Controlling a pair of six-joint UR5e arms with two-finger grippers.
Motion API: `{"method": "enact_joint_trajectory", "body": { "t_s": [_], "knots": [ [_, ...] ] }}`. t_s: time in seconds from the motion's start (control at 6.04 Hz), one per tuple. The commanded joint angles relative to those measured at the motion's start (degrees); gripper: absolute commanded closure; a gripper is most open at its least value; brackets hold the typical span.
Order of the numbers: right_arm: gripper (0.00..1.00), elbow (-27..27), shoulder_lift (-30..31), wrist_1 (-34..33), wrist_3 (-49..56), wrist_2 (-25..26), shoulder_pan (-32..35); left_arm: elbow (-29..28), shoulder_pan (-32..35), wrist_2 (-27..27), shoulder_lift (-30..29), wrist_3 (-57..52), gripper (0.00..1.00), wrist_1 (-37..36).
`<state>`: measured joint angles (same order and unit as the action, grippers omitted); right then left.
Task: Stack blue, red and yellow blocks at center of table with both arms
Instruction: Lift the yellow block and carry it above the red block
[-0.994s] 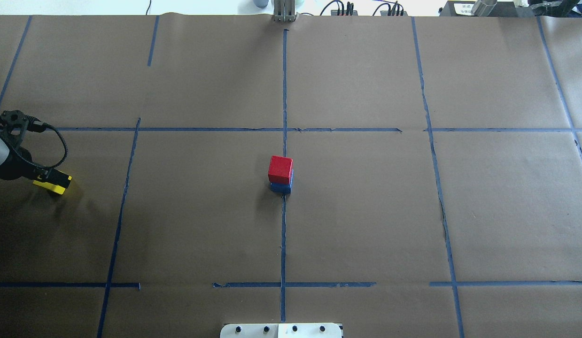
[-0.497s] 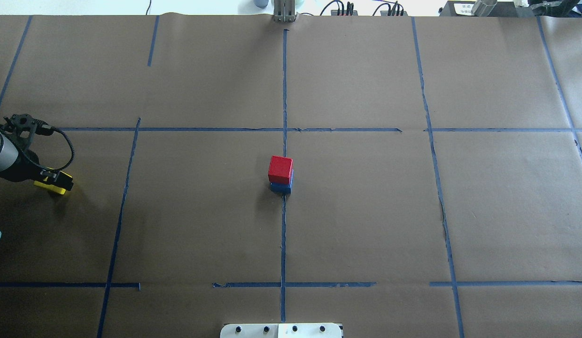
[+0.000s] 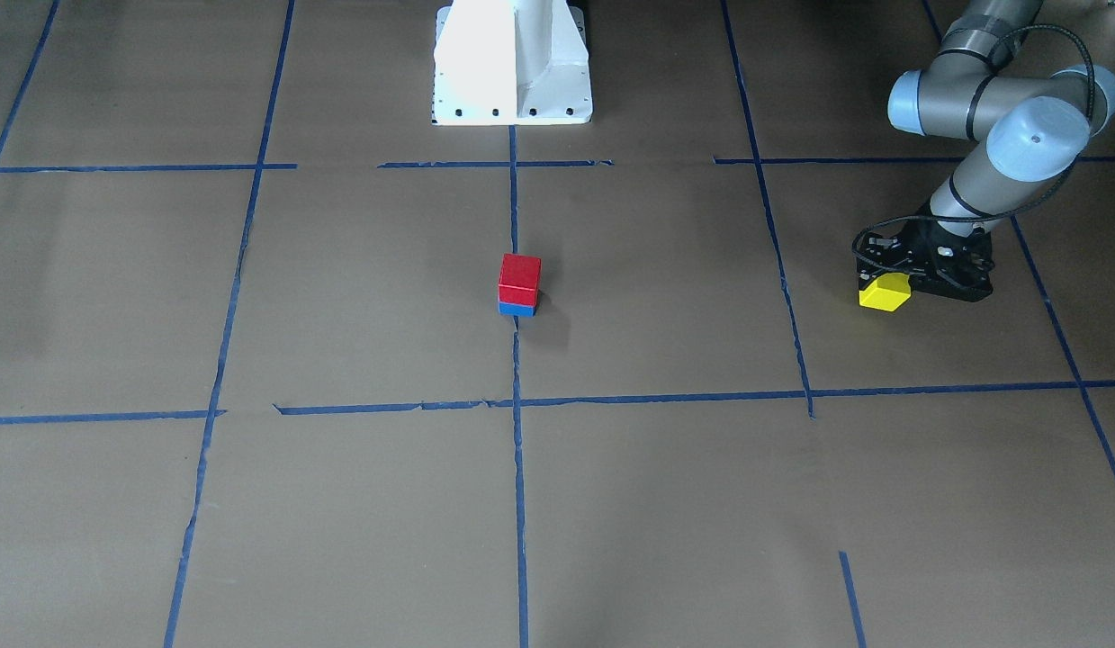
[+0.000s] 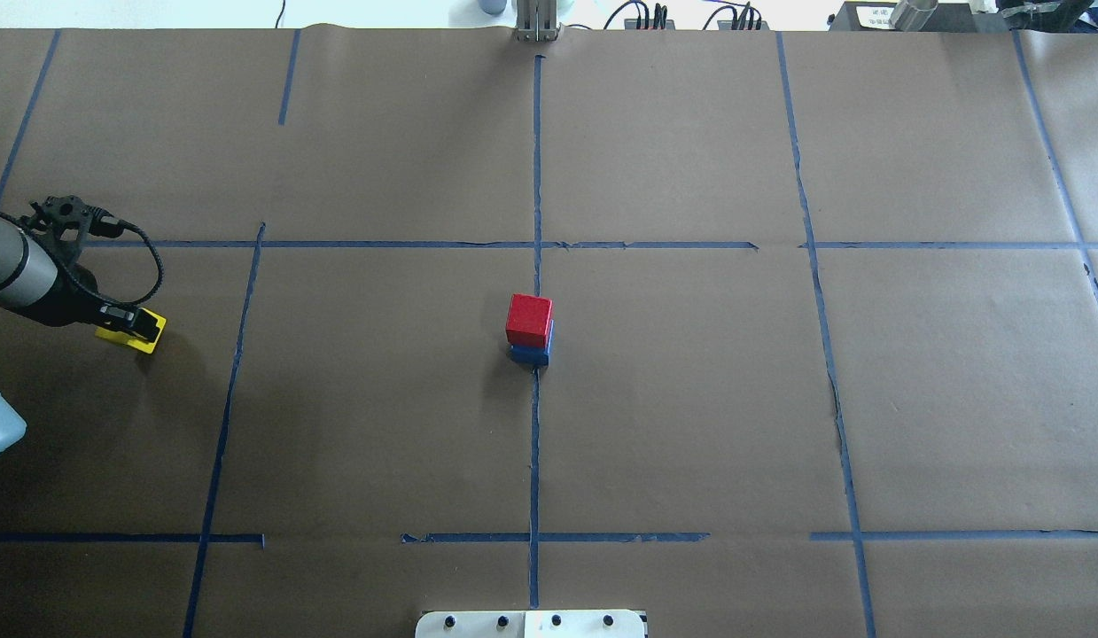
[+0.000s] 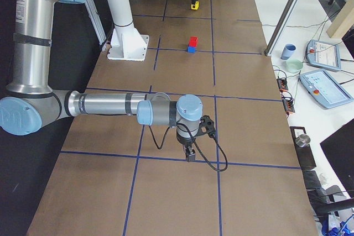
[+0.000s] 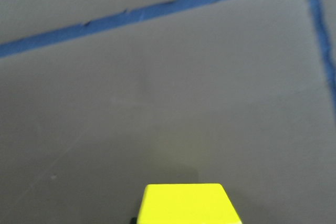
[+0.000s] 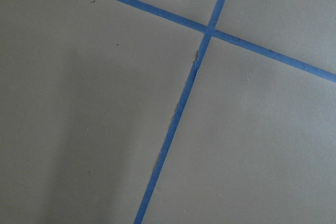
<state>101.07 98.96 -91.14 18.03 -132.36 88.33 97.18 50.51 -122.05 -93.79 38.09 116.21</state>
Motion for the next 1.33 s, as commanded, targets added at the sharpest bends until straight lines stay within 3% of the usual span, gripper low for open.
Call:
{"method": "enact_joint_trajectory", "body": {
  "t_s": [0.0, 0.33, 0.5, 0.83, 0.99, 1.16],
  "knots": [
    [0.00, 0.00, 0.00, 0.00, -0.01, 0.00, 0.00, 6.57, 0.03, 0.58, -8.37, 5.30, 0.95, -13.46],
    [0.00, 0.00, 0.00, 0.00, -0.01, 0.00, 0.00, 8.37, -5.46, 3.48, -24.51, 7.59, 0.94, -29.91],
    [0.00, 0.00, 0.00, 0.00, -0.01, 0.00, 0.00, 6.63, -8.47, 3.31, -31.39, 14.57, 0.94, -31.03],
    [0.00, 0.00, 0.00, 0.00, -0.01, 0.00, 0.00, -6.05, -14.10, 4.79, -47.72, 25.14, 0.94, -31.13],
    [0.00, 0.00, 0.00, 0.00, -0.01, 0.00, 0.00, -11.61, -16.65, 8.89, -52.07, 26.14, 0.94, -31.04],
    [0.00, 0.00, 0.00, 0.00, -0.01, 0.00, 0.00, -11.75, -17.19, 9.02, -51.76, 26.15, 0.94, -30.96]
  ]
}}
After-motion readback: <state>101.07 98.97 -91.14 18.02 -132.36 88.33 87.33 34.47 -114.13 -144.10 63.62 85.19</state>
